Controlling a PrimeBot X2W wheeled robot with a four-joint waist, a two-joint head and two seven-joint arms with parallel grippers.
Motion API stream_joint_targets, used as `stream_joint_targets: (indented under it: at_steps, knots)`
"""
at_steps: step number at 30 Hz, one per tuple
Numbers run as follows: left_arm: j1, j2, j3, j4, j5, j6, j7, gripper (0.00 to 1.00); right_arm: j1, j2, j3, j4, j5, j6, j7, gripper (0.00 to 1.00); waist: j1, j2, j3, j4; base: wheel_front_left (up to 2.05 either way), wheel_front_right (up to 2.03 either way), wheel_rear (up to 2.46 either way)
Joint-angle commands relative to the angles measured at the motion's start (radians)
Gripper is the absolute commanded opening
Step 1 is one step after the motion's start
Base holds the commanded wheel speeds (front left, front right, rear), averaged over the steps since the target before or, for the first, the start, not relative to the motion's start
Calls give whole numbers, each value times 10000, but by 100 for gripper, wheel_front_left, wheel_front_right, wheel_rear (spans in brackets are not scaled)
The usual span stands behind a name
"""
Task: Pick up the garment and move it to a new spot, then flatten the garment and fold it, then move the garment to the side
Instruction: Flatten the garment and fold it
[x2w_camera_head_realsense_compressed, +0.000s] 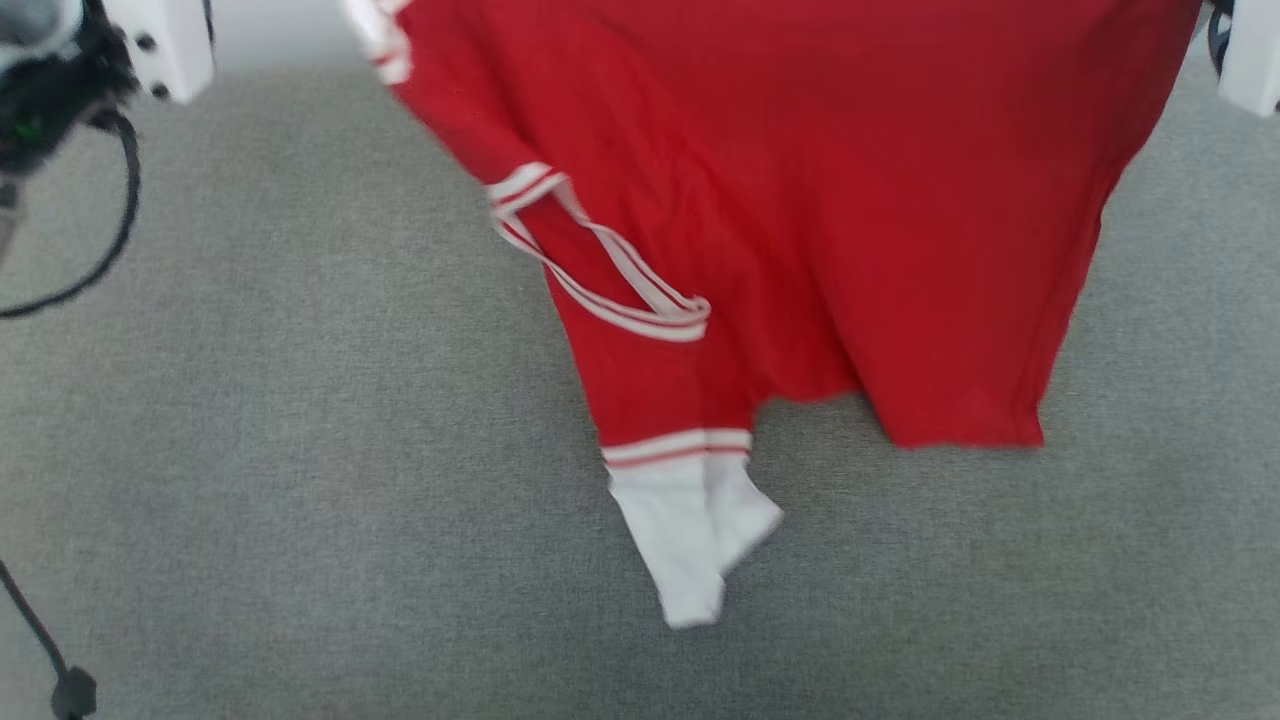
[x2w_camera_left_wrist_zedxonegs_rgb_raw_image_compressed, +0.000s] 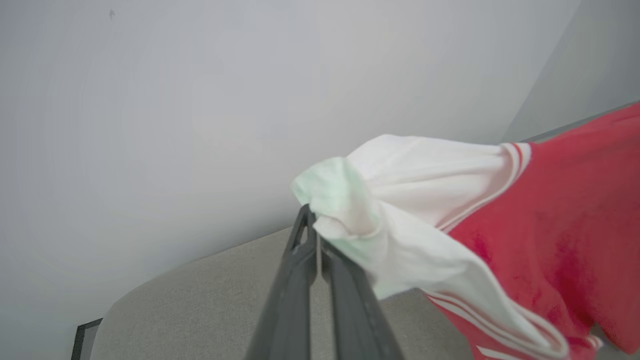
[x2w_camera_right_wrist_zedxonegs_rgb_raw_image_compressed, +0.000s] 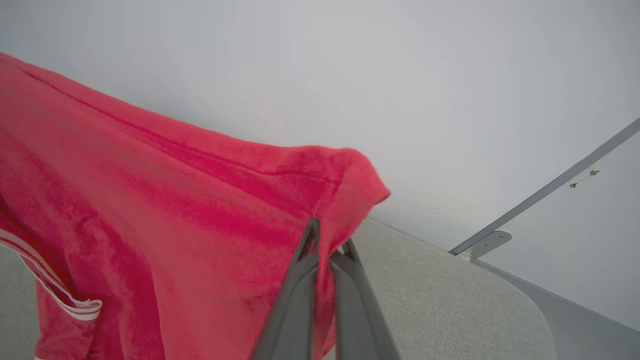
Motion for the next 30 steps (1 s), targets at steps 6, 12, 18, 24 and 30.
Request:
stream_joint_targets:
  at_steps: [6,12,18,24,30]
  knots:
    - [-930,-160,119,750,193,-212,-37,0,-197,305,-620,25,-379,-7,-10,0,0,0,-154,-152,0,0,0]
    - [-1579,-455,147,1389,347,-382,-280,0,-350,583,-938,121,-745,-7,-54,0,0,0,-105,-178,0,0,0]
    - [-2541,-878,140,2301,772,-580,-1105,0,-922,1065,-1148,446,-1432,-7,-763,0,0,0,448,-195,0,0,0]
    - [-3832,-1212,78,3215,1615,-695,-2577,0,-1920,1651,-1185,1425,-2356,-7,-2051,0,0,0,1330,-202,0,0,0]
    - [-5214,-1471,35,4171,2528,-569,-4605,0,-3155,2325,-1270,2925,-3495,-7,-3768,0,0,0,2152,-177,0,0,0]
